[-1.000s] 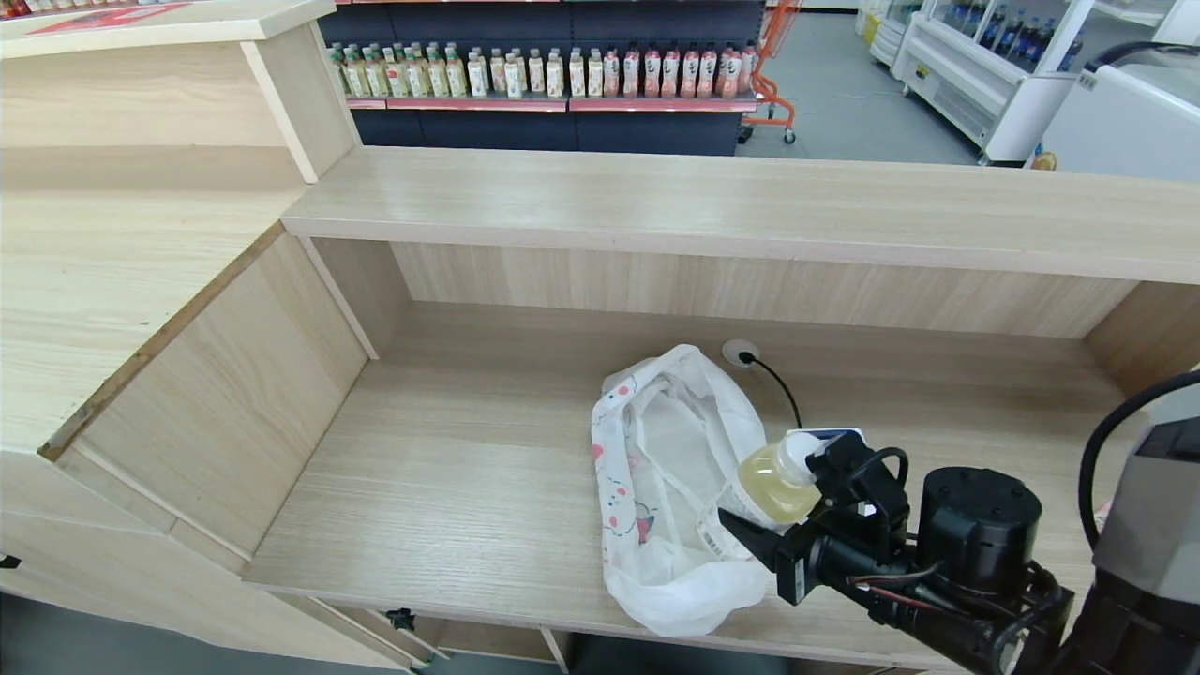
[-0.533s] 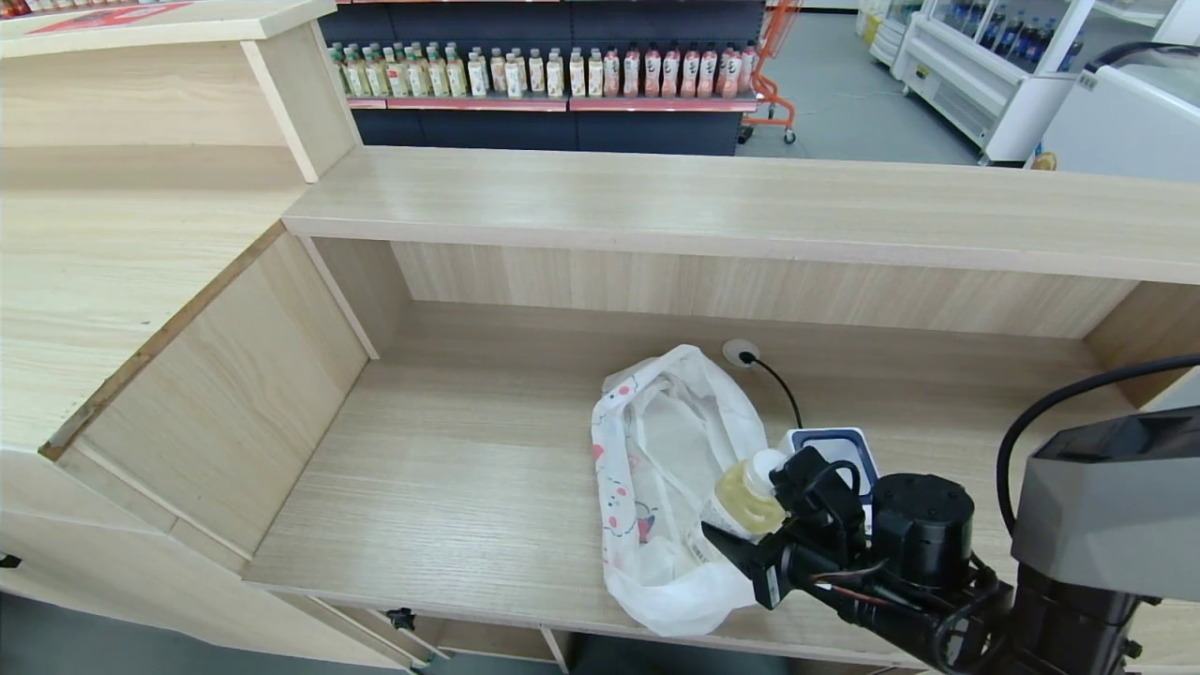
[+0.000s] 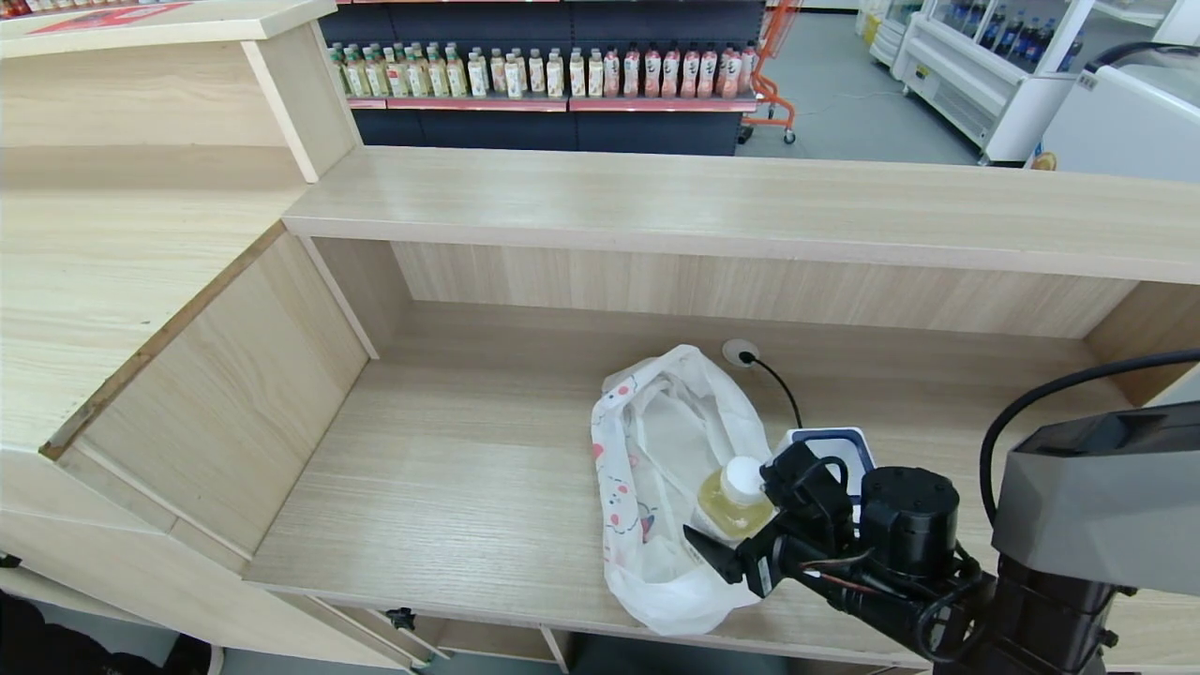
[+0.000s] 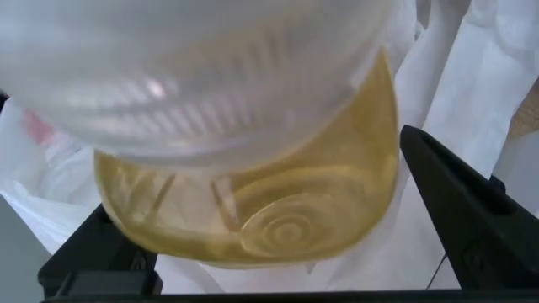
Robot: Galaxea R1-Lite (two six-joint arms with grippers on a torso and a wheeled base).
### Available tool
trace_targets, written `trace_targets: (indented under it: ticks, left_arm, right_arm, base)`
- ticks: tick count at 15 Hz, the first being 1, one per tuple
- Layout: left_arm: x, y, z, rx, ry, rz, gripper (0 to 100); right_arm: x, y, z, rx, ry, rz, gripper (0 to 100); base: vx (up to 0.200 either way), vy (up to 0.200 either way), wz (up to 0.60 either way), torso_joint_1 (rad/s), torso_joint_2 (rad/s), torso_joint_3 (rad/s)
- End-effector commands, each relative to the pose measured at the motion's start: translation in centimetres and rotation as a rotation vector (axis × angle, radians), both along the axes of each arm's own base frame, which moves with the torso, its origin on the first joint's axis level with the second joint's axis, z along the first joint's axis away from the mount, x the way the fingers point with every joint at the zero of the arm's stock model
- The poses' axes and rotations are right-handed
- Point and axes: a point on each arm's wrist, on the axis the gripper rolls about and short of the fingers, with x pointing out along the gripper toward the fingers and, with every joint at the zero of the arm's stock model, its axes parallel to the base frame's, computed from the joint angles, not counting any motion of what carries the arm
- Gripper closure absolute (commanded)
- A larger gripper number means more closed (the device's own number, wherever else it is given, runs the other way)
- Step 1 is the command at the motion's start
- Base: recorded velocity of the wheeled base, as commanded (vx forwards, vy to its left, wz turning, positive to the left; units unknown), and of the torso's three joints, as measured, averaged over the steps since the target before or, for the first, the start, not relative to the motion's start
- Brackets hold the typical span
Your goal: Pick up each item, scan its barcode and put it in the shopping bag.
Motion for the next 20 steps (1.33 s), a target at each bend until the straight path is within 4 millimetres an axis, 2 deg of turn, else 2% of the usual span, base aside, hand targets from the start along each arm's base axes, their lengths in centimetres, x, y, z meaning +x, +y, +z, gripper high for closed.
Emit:
trace_targets:
  ticks: [1,2,4,5,6,8,10,11,14,18,19,20]
  left_arm:
    - [0.0,0.0,0.0,0.0,-0.001,0.0,0]
    - [0.0,0.0,0.0,0.0,-0.001,0.0,0]
    - [0.0,0.0,0.0,0.0,-0.001,0.0,0]
    - [0.0,0.0,0.0,0.0,-0.001,0.0,0]
    - [0.0,0.0,0.0,0.0,-0.001,0.0,0]
    - [0.0,0.0,0.0,0.0,-0.001,0.0,0]
    - [0.0,0.0,0.0,0.0,-0.001,0.0,0]
    - [0.0,0.0,0.0,0.0,-0.001,0.0,0]
    - [0.0,0.0,0.0,0.0,-0.001,0.0,0]
    - [0.0,0.0,0.0,-0.008,0.001,0.0,0]
    - [0.0,0.0,0.0,-0.005,-0.001,0.0,0]
    - [0.0,0.0,0.0,-0.003,0.001,0.0,0]
  right_arm:
    - [-0.2,0.0,2.0,0.038,-0.056,0.011,0]
    - [-0.6,-0.2,4.0,0.078,-0.112,0.018,0]
    - [-1.3,-0.6,6.7,0.133,-0.191,0.034,0]
    - [-2.8,-1.5,9.7,0.155,-0.222,0.037,0]
    - [-4.0,-2.3,11.7,0.174,-0.217,0.035,0]
    - [-6.4,-4.1,15.1,0.221,-0.185,0.007,0]
    - [-7.6,-7.1,17.5,0.225,-0.197,-0.107,0]
    - [-8.5,-8.8,18.3,0.231,-0.193,-0.171,0]
    - [-11.8,-12.2,18.7,0.239,-0.14,-0.313,0]
    - [-16.3,-14.3,18.9,0.207,-0.136,-0.424,0]
    - [-18.3,-14.8,18.4,0.164,-0.115,-0.46,0]
    - [-19.2,-14.9,18.3,0.158,-0.108,-0.466,0]
  base:
    - [0.0,0.0,0.0,0.0,0.0,0.0]
    - [0.0,0.0,0.0,0.0,0.0,0.0]
    - [0.0,0.0,0.0,0.0,0.0,0.0]
    - [0.0,0.0,0.0,0.0,0.0,0.0]
    - [0.0,0.0,0.0,0.0,0.0,0.0]
    - [0.0,0.0,0.0,0.0,0.0,0.0]
    - [0.0,0.0,0.0,0.0,0.0,0.0]
    - [0.0,0.0,0.0,0.0,0.0,0.0]
    - [0.0,0.0,0.0,0.0,0.0,0.0]
    - [0.0,0.0,0.0,0.0,0.0,0.0]
    - [0.0,0.0,0.0,0.0,0.0,0.0]
    - [0.0,0.0,0.0,0.0,0.0,0.0]
